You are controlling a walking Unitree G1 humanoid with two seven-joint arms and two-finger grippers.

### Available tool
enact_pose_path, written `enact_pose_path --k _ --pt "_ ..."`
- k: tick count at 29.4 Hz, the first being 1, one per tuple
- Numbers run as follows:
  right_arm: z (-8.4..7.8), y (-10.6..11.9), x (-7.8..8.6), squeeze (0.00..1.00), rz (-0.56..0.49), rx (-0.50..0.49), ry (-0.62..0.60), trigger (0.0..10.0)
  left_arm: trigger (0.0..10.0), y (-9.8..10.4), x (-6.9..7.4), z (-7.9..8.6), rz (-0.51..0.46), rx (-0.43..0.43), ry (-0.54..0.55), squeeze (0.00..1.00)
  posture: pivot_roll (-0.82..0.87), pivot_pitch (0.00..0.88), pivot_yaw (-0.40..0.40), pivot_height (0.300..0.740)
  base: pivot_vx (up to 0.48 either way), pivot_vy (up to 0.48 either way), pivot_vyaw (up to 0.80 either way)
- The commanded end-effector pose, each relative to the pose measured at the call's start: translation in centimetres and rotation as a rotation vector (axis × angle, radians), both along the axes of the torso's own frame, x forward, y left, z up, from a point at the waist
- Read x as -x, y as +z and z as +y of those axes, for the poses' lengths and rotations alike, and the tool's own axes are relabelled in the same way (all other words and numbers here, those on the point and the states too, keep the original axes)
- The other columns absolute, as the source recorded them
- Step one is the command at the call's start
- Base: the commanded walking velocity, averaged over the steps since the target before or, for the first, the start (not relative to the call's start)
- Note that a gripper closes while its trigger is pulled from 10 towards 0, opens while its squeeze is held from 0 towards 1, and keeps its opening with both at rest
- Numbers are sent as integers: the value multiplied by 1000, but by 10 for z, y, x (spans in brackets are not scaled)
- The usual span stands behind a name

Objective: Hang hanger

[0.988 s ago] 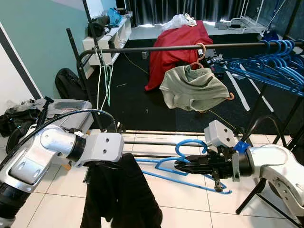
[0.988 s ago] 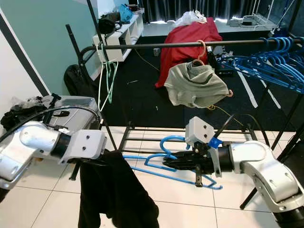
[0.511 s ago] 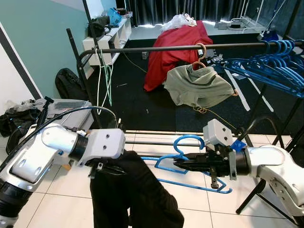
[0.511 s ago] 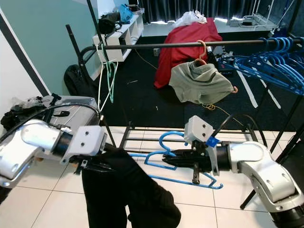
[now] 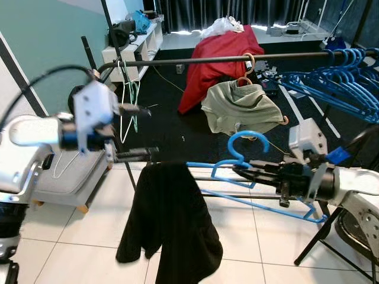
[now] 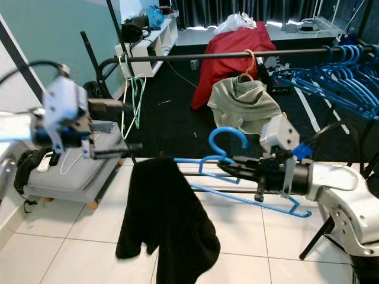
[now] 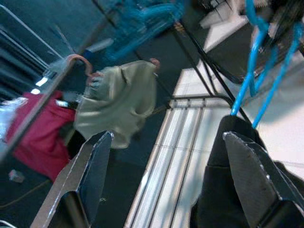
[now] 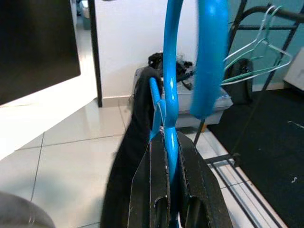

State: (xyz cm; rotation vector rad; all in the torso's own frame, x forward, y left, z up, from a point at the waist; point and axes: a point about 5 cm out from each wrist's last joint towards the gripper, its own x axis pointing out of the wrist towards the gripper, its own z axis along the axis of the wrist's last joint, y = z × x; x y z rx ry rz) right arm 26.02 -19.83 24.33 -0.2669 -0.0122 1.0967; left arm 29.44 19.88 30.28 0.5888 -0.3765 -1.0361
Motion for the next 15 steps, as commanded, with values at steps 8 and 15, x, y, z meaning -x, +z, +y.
enact_pose_path --k 8,15 --pt "1 37 2 0 -131 -135 29 0 10000 -30 -4 21 129 255 94 0 -132 0 91 731 0 0 0" --pt "1 60 8 0 -199 -212 68 0 10000 -77 -5 8 283 373 137 0 -135 0 89 731 0 0 0"
